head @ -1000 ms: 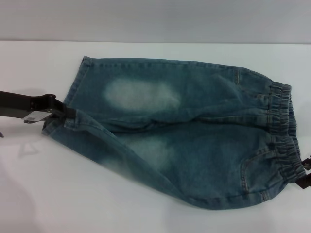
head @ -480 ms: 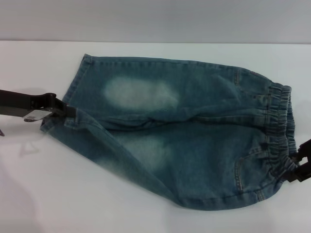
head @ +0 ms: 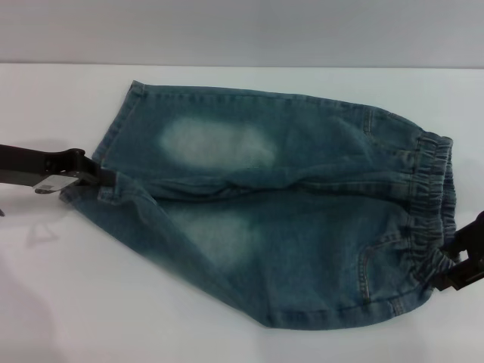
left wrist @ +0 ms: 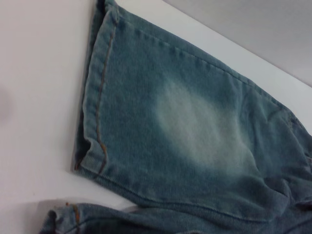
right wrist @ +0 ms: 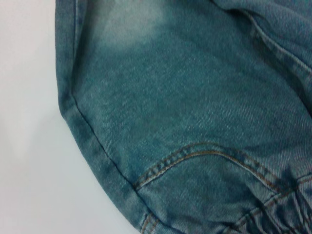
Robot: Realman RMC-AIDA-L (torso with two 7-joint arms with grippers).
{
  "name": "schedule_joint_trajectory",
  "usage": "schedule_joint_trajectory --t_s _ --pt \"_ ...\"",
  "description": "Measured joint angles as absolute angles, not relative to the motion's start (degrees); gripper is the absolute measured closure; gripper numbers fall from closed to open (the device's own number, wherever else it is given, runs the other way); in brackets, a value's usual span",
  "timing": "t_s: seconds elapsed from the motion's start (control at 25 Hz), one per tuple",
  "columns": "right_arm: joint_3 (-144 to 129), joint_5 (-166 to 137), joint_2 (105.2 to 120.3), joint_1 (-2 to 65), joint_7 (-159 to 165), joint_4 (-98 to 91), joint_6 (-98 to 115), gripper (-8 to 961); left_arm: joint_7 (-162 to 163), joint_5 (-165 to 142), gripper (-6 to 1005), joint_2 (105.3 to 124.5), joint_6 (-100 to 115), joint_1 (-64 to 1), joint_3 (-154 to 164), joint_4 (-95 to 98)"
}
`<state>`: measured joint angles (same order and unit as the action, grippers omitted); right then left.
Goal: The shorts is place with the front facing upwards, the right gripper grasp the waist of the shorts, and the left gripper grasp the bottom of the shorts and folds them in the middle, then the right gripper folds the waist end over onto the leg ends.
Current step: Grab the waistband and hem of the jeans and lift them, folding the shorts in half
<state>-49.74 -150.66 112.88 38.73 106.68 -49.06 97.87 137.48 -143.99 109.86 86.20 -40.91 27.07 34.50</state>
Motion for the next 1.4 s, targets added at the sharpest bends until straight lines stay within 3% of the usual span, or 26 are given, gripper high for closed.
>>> schedule_joint_trajectory --t_s 0.28,0.48,0.92,1.04,1.2,1.4 --pt "-49.3 -150.5 113.21 38.2 106.0 -48.4 97.1 379 137.4 -143.9 971 109.86 85.9 -40.8 27.1 34.3" --pt "-48.8 -149.8 113.61 37.8 104.7 -48.2 96.1 435 137.2 -143.9 970 109.94 85.8 -40.8 27.1 34.3" --pt "-48.5 -149.0 113.61 37.8 103.4 -46.8 95.8 874 137.0 -143.9 970 110.17 85.8 -40.7 27.0 34.3" --pt "-47.0 -148.9 113.5 37.6 102.6 -46.6 96.3 953 137.2 -143.9 971 110.12 85.8 -40.9 26.7 34.4" --pt "-42.0 -146.5 113.13 36.1 100.7 -47.3 98.0 953 137.9 -143.9 971 109.77 85.6 -41.2 26.4 35.0" --pt "-36.2 -140.2 111.1 32.1 99.1 -47.7 100.4 954 139.0 -141.7 970 109.14 84.3 -41.2 25.0 36.8"
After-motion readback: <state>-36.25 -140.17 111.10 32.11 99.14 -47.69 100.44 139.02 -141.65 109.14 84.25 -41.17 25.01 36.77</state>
